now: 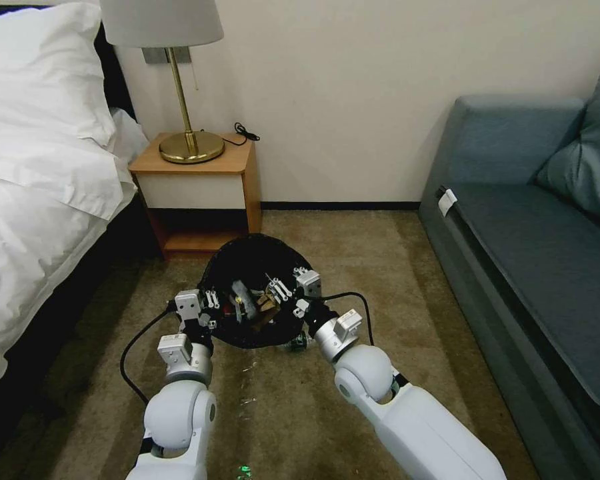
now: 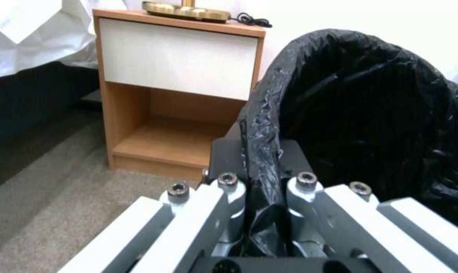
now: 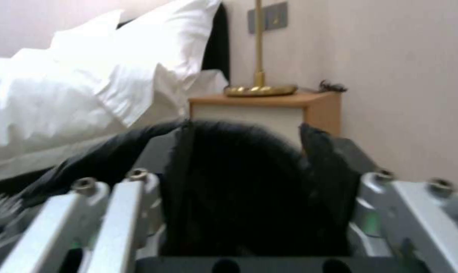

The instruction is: Pick up the trash bin, then pick up the garbage on the floor and place it into the trash bin.

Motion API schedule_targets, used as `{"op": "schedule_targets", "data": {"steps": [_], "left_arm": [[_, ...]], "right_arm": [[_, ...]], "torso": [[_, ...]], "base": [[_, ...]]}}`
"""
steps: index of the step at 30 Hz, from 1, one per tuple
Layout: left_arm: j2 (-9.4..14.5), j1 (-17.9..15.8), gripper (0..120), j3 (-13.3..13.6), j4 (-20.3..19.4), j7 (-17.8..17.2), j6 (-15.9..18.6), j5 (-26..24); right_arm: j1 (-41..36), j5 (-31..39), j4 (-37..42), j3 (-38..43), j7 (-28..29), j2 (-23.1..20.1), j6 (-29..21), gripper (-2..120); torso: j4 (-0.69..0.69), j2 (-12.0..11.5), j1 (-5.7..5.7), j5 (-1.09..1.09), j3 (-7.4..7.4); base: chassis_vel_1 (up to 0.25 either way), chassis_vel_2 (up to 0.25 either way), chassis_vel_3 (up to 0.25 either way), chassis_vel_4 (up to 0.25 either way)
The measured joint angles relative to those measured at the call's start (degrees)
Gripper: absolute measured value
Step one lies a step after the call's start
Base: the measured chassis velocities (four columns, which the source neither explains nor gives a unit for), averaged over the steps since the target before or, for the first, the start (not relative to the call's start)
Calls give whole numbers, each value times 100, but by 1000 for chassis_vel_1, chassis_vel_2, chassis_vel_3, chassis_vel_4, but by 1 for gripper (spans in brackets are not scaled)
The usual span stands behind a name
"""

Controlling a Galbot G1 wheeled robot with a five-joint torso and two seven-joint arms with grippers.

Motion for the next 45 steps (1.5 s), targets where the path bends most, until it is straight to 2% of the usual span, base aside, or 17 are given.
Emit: {"op": "schedule_targets", "data": {"steps": [2, 3, 5, 10, 13, 19, 21, 22, 24, 25, 29, 32, 35, 37, 40, 43, 45], "left_arm": [[6, 15, 4, -3, -14, 0, 1, -4], [6, 15, 4, -3, -14, 0, 1, -4], [19, 26, 4, -16, -28, 0, 1, -15], [36, 38, 4, -60, -52, 29, 1, -27], [44, 43, 4, -95, -75, 38, 1, -59], [68, 50, 4, -179, -131, 33, -1, -126], [72, 44, 4, -188, -154, 26, -3, -171], [72, 44, 4, -188, -154, 26, -3, -171], [71, 33, 4, -190, -158, 23, -10, -213], [71, 33, 4, -190, -158, 23, -10, -213], [81, 26, 4, -195, -158, 20, -16, -244], [84, -17, 4, -197, -145, 21, -20, -271], [82, -22, 4, -196, -141, 20, -20, -271], [63, -53, 4, -168, -119, 21, -20, -262], [41, -96, 4, -153, -96, 21, -20, -243], [28, -108, 4, -148, -87, 21, -20, -232], [-10, -113, 4, -127, -70, 21, -20, -202]], "right_arm": [[112, 90, 0, 187, 49, 26, -48, 74], [112, 90, 0, 187, 49, 26, -48, 74], [251, 184, -36, 336, 95, 12, -93, 84], [512, 338, -260, 453, 175, -157, -114, 98], [733, 404, -556, 521, 214, -329, -115, 99], [1372, 304, -1648, 631, 108, -695, -129, 100], [1903, -111, -2741, 346, -142, -890, -136, 100], [1903, -111, -2741, 346, -142, -890, -136, 100], [2267, -359, -3655, -102, -317, -892, -75, 100], [2267, -359, -3655, -102, -317, -892, -75, 100], [2458, -420, -3991, -497, -789, -997, -240, 100], [2652, -700, -4122, -1184, -1436, -1160, -221, 100], [2682, -768, -4143, -1258, -1530, -1165, -176, 100], [2857, -1202, -4248, -1621, -2177, -1157, 118, 100], [3094, -1560, -4397, -1931, -2802, -1068, 402, 100], [3201, -1627, -4468, -2061, -3110, -1001, 526, 100], [3460, -1723, -4680, -2388, -3734, -782, 770, 100]], "torso": [[0, 0, 0, 0, 0], [0, 0, 0, 0, 0], [0, 0, 0, 1, 0], [0, 0, 0, 1, 0], [0, 0, 0, 1, 0], [1, 0, 0, 2, 0], [-1, 0, 0, 0, 0], [-1, 0, 0, 0, 0], [1, -1, 0, 3, 1], [1, -1, 0, 3, 1], [1, 0, 1, 1, 1], [-1, 0, 1, 1, 1], [0, 0, 1, 0, 1], [0, 0, 1, 0, 1], [0, 0, 1, 0, 0], [0, -1, 1, 0, 0], [0, 0, 1, -1, 0]], "base": [[0, 0, 0, 0], [0, 0, 0, 0], [0, 0, 0, 0], [0, 0, 0, 0], [0, 0, 0, 0], [0, 0, 0, 0], [0, 0, 0, 0], [0, 0, 0, 0], [0, 0, 0, 0], [0, 0, 0, 0], [0, 0, 0, 0], [0, 0, 0, 0], [0, 0, 0, 0], [0, 0, 0, 0], [0, 0, 0, 0], [0, 0, 0, 0], [0, 0, 0, 0]]}}
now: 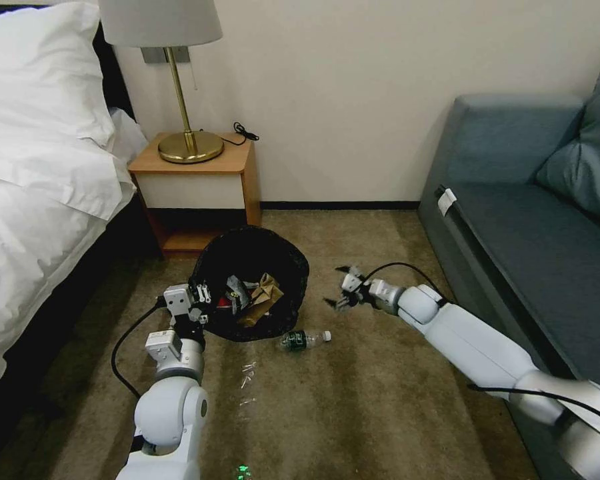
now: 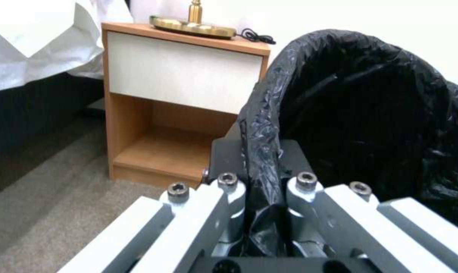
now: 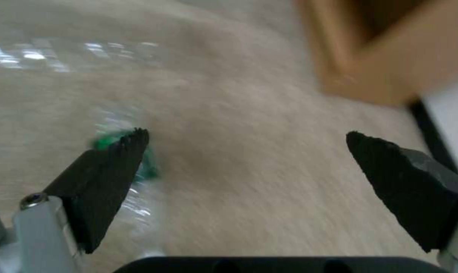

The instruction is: Pick up the trash bin, then pick up the garbage on the floor and place it into the trash bin.

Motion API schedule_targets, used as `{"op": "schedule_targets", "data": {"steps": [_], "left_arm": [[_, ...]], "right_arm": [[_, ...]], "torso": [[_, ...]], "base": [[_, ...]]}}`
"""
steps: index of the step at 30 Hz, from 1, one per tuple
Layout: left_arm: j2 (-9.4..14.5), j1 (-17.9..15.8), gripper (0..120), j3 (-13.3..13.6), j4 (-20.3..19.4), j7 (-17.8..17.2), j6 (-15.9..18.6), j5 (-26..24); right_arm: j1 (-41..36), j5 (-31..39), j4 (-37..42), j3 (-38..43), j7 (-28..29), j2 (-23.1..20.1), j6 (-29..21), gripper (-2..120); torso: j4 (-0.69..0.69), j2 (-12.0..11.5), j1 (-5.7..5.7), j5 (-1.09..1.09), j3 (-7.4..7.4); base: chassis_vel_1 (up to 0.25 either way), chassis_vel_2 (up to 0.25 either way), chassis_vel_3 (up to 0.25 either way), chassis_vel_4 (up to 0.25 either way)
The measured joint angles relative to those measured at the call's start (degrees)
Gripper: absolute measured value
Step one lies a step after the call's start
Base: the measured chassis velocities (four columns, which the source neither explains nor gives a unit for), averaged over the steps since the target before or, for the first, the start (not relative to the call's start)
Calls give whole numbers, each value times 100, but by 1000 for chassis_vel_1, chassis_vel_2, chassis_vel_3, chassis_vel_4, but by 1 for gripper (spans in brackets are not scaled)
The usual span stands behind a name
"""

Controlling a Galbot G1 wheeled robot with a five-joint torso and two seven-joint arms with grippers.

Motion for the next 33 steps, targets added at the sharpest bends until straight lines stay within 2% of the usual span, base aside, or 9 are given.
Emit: {"op": "schedule_targets", "data": {"steps": [6, 10, 14, 22, 28, 33], "left_arm": [[-71, 54, 4, 20, 16, 11, -35, 60], [-59, 112, 4, 0, 16, 17, -60, 66], [-52, 121, 4, -16, 16, 16, -62, 69], [-90, 165, 4, 32, -24, 17, -62, 133], [-137, 234, 4, 41, -91, 24, -69, 186], [-157, 261, 4, 47, -106, 31, -95, 232]], "right_arm": [[190, -270, -448, -352, -633, 436, 303, 100], [70, -346, -529, -344, -943, 546, 325, 100], [-23, -353, -644, -301, -990, 635, 373, 100], [-101, -484, -1108, -159, -915, 945, 488, 100], [-61, -788, -1842, -4, -473, 1235, 492, 100], [-60, -931, -2279, 164, -347, 1368, 369, 100]], "torso": [[1, 0, 0, 1, 0], [0, 0, 0, 1, 0], [-1, 0, 0, 0, 0], [-1, 0, 0, 0, 0], [0, 0, 0, 1, 0], [-1, 0, 0, 0, 0]], "base": [[0, 0, 0, 0], [0, 0, 0, 0], [0, 0, 0, 0], [0, 0, 0, 0], [0, 0, 0, 0], [0, 0, 0, 0]]}}
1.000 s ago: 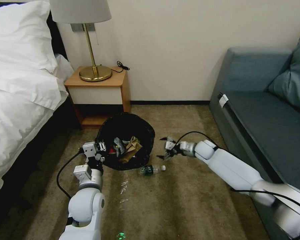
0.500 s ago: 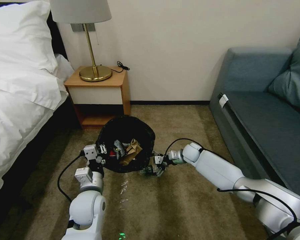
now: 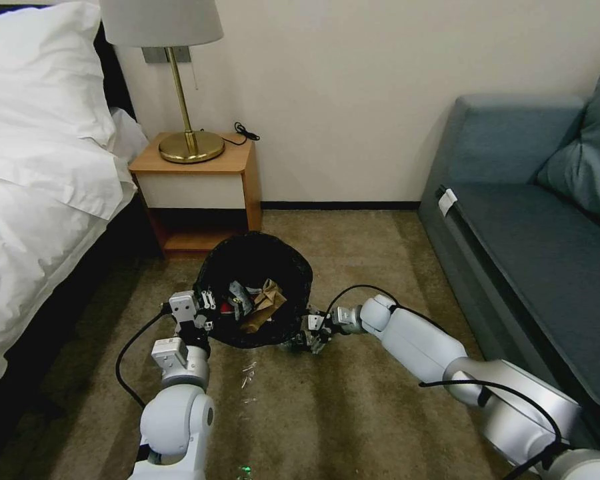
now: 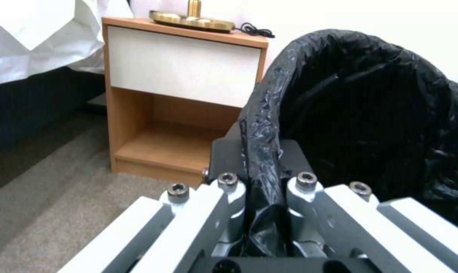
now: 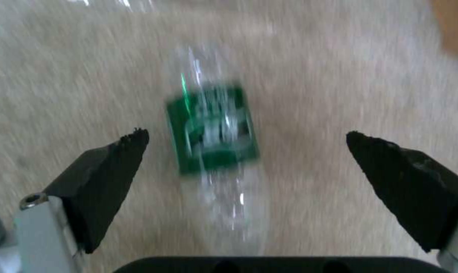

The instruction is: Pick up the trash bin, then pick up the garbage on the floor and place it into the trash bin.

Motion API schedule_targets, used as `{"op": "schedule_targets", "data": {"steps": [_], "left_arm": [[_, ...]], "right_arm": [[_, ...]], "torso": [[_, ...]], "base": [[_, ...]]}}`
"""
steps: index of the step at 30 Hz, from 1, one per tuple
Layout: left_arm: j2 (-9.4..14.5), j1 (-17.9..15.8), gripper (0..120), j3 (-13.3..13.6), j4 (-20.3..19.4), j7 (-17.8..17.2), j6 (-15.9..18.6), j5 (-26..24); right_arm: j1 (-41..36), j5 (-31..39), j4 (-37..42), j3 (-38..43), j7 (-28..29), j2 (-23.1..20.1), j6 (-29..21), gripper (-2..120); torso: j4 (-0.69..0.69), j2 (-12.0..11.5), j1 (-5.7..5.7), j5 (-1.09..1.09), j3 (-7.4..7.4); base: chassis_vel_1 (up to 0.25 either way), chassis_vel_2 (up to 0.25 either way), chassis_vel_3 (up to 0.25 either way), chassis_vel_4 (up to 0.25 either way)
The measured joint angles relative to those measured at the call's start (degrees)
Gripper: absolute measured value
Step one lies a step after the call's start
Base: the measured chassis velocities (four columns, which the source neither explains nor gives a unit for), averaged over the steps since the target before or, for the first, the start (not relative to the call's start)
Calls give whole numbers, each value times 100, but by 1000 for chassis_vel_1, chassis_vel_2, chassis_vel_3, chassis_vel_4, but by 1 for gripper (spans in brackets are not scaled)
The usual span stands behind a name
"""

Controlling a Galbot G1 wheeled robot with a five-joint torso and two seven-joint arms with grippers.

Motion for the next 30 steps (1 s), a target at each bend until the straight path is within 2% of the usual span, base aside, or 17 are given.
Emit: {"op": "schedule_targets", "data": {"steps": [2, 30], "left_arm": [[-1, 16, 4, -4, -5, 0, -9, 33], [-2, 228, 4, -16, -205, 5, -104, 247]], "right_arm": [[4, -138, -290, 154, 34, 80, 0, 100], [37, -783, -1037, 509, 114, 530, -54, 100]], "torso": [[1, 0, 0, 1, 0], [0, 0, 0, 0, 0]], "base": [[0, 0, 0, 0], [0, 0, 0, 0]]}}
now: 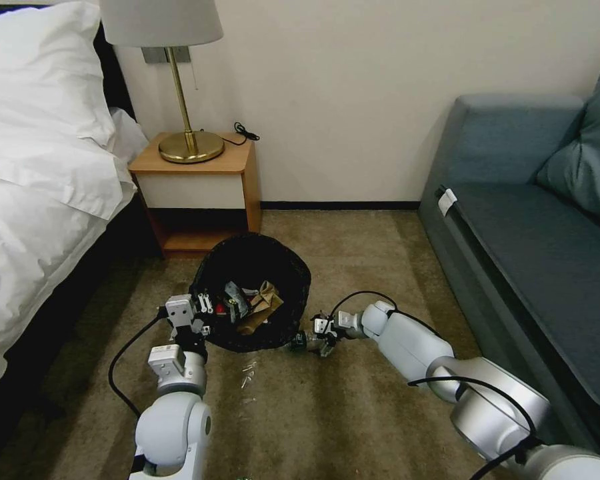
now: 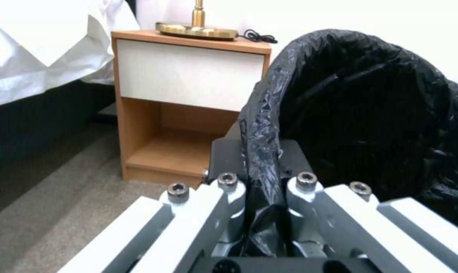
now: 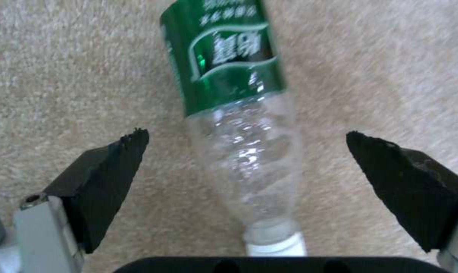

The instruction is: Pick up the trash bin, then pick up the garbage on the floor and place it into the trash bin.

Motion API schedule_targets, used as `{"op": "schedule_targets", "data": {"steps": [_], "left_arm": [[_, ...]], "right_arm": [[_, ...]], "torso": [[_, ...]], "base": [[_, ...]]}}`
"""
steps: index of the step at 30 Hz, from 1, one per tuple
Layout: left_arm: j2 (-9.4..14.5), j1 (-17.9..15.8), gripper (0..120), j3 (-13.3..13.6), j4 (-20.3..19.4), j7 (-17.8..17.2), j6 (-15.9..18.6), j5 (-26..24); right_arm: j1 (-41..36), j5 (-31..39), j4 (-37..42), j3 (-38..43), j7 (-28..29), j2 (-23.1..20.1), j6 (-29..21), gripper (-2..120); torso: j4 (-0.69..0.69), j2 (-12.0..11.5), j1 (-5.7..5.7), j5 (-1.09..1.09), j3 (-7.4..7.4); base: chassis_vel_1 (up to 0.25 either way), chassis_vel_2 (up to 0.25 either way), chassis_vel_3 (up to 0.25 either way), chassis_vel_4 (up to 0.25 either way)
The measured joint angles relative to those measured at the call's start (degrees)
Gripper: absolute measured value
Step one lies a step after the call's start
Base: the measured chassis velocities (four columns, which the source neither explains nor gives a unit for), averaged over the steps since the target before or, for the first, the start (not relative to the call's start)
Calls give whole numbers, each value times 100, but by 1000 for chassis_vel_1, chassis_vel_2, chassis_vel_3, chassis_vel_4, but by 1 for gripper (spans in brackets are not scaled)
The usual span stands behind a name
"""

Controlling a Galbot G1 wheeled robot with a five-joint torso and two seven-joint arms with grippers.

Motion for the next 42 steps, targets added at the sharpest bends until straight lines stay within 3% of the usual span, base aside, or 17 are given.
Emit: {"op": "schedule_targets", "data": {"steps": [24, 29, 34, 42], "left_arm": [[1, 214, 4, 10, -131, -2, -112, 166], [0, 203, 4, 18, -132, -3, -113, 173], [1, 179, 4, 24, -132, -4, -113, 172], [1, 169, 4, 24, -130, -12, -112, 168]], "right_arm": [[-58, -127, -308, 298, 85, 204, -193, 100], [-43, -63, -321, 322, 94, 191, -165, 88], [-94, -19, -338, 337, 130, 179, -153, 64], [-141, 1, -351, 348, 150, 179, -149, 39]], "torso": [[0, 1, 0, 0, 0], [0, 1, 0, 0, 0], [0, 1, 0, 0, 0], [0, 1, 0, 0, -1]], "base": [[0, 0, 0, 0], [0, 0, 0, 0], [0, 0, 0, 0], [0, 0, 0, 0]]}}
